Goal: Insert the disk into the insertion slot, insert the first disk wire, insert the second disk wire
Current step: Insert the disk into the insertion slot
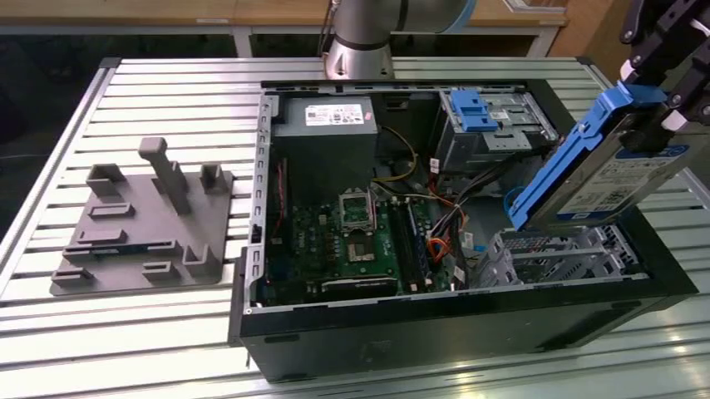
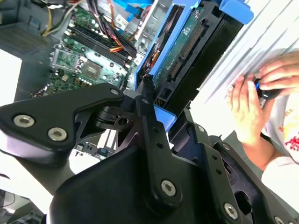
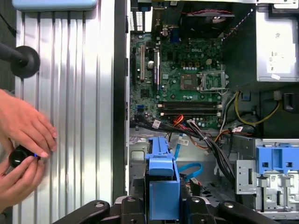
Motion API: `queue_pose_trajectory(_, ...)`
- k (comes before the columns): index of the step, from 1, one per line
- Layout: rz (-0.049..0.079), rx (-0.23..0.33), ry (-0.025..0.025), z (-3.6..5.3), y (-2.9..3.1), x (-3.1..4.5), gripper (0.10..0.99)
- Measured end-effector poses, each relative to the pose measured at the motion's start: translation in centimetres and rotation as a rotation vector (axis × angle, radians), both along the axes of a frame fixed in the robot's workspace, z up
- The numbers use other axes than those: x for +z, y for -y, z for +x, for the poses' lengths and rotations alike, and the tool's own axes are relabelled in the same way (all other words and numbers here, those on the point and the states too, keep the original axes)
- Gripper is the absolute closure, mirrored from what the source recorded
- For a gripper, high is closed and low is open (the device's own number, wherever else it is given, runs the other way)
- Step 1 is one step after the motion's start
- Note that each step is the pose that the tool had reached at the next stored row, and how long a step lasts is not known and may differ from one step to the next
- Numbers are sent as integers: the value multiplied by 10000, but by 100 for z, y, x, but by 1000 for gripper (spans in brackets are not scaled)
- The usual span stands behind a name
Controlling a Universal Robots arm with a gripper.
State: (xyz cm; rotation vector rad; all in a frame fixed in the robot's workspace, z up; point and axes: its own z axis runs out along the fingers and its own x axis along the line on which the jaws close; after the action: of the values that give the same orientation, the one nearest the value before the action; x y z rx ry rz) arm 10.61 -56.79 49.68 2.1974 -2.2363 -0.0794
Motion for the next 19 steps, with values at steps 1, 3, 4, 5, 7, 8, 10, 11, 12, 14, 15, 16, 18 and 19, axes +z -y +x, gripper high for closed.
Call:
queue_pose_trajectory(1,97,1,1,0,1,0,725)
queue_pose_trajectory(3,299,0,3,0,4,0,725)
queue_pose_trajectory(4,382,0,4,0,6,0,725)
queue_pose_trajectory(5,430,0,4,0,7,0,725)
queue_pose_trajectory(7,447,0,4,0,8,1,725)
queue_pose_trajectory(8,448,0,4,0,8,0,725)
queue_pose_trajectory(10,450,0,4,0,8,0,725)
queue_pose_trajectory(11,450,1,4,1,8,0,725)
queue_pose_trajectory(12,451,1,4,0,8,0,725)
queue_pose_trajectory(14,450,1,6,4,8,-1,725)
queue_pose_trajectory(15,450,2,9,8,8,-2,725)
queue_pose_trajectory(16,452,2,10,15,9,-4,725)
queue_pose_trajectory(18,452,1,12,37,8,-6,725)
queue_pose_trajectory(19,451,1,13,47,8,-6,725)
